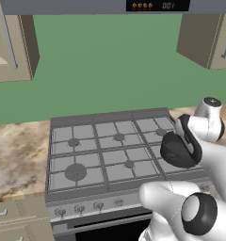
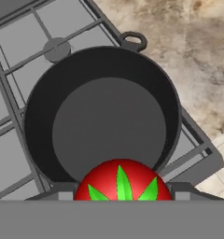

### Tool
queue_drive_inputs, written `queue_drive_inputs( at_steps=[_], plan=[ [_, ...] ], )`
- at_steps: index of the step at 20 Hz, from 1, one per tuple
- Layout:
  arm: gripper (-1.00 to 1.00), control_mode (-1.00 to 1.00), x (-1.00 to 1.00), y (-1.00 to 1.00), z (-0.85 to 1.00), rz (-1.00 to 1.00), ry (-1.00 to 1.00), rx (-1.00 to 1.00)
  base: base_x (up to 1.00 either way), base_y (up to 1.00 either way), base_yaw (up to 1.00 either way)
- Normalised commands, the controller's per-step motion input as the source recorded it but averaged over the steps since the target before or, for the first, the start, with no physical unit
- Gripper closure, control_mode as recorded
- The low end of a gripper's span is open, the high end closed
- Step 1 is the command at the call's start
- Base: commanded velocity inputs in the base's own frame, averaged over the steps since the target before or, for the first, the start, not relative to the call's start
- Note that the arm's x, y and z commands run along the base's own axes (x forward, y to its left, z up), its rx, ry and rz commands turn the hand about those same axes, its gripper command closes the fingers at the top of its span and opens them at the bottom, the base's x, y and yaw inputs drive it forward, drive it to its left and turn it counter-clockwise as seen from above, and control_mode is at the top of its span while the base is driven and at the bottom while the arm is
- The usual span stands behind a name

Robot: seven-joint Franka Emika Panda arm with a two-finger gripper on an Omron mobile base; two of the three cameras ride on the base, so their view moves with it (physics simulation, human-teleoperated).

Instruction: Turn on the burner for the pot on the stove. Wait thirty seconds for the pot to heat up. Then add the tomato to the pot.

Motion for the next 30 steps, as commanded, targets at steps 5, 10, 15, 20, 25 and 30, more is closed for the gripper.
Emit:
queue_drive_inputs(
  at_steps=[5,10,15,20,25,30],
  plan=[
    [1.00,-1.00,0.28,0.00,-0.24,0.02,0.11,0.03,0.00,0.00,0.00],
    [1.00,-1.00,0.24,-0.02,-0.36,0.04,0.08,0.06,0.00,0.00,0.00],
    [1.00,-1.00,0.11,-0.13,-0.31,0.07,0.00,0.05,0.00,0.00,0.00],
    [1.00,-1.00,0.03,-0.06,-0.24,0.05,0.00,0.02,0.00,0.00,0.00],
    [-1.00,-1.00,0.11,0.00,-0.08,0.02,0.00,0.00,0.00,0.00,0.00],
    [-1.00,-1.00,0.20,0.01,0.00,0.00,0.00,0.00,0.00,0.00,0.00]
  ],
)
